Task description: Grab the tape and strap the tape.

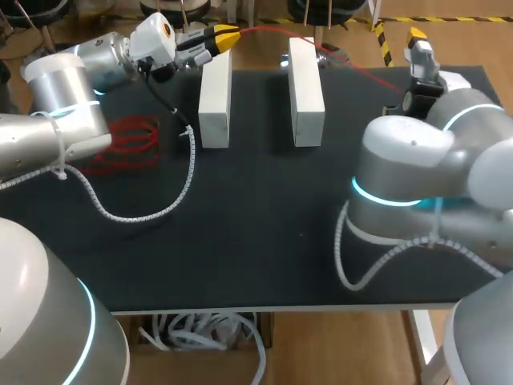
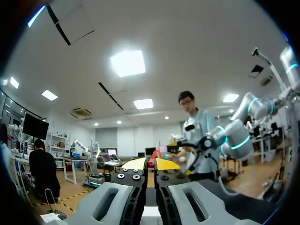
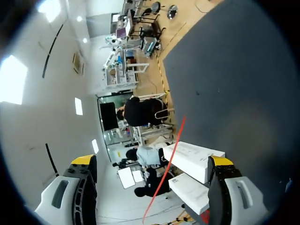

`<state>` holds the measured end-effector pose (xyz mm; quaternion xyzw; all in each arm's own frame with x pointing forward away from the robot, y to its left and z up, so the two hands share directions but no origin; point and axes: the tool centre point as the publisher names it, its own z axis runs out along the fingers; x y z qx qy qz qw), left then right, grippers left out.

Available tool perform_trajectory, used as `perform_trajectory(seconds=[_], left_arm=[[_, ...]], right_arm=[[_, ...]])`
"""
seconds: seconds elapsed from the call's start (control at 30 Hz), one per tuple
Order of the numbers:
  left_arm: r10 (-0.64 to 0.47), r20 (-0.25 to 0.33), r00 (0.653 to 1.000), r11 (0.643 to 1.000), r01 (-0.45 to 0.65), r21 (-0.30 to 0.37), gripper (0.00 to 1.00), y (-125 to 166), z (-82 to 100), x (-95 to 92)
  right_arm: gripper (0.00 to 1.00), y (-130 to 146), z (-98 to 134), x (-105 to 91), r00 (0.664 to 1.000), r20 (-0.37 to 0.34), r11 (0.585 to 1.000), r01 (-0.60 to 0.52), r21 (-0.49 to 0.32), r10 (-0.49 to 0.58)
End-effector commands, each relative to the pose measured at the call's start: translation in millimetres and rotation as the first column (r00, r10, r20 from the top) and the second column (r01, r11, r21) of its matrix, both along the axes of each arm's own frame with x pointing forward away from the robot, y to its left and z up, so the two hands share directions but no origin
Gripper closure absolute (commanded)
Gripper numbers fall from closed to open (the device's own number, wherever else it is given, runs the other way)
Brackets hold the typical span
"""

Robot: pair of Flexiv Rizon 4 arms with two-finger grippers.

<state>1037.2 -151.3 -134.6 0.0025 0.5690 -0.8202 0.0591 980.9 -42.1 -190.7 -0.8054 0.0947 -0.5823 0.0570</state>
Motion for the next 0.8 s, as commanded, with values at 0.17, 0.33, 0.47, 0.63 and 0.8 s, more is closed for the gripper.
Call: perform_trajectory(seconds=[0.17, 0.33, 0.47, 0.63, 0.8], left_arm=[[-0.003, 0.000, 1.000, 1.000, 0.003, -0.001, 1.00, 0, -0.4, 1.1], [-0.003, 0.000, 1.000, 1.000, 0.003, -0.001, 1.00, 0, -0.4, 1.1], [-0.003, 0.000, 1.000, 1.000, 0.003, -0.001, 1.00, 0, -0.4, 1.1], [-0.003, 0.000, 1.000, 1.000, 0.003, -0.001, 1.00, 0, -0.4, 1.1], [-0.003, 0.000, 1.000, 1.000, 0.003, -0.001, 1.00, 0, -0.4, 1.1]], right_arm=[[0.00, 16, -19, 19.8, 0.967, 0.089, 0.969, 0.243, -0.035, -0.240], [0.00, 16, -18, 27.7, 0.966, 0.099, 0.970, 0.243, -0.030, -0.239], [0.05, 16, -18, 34.2, 0.965, 0.112, 0.970, 0.240, -0.030, -0.236], [0.34, 13, -16, 37.7, 0.964, 0.116, 0.970, 0.243, -0.028, -0.238], [0.45, 10, -18, 41.9, 0.964, 0.114, 0.969, 0.246, -0.035, -0.240]])
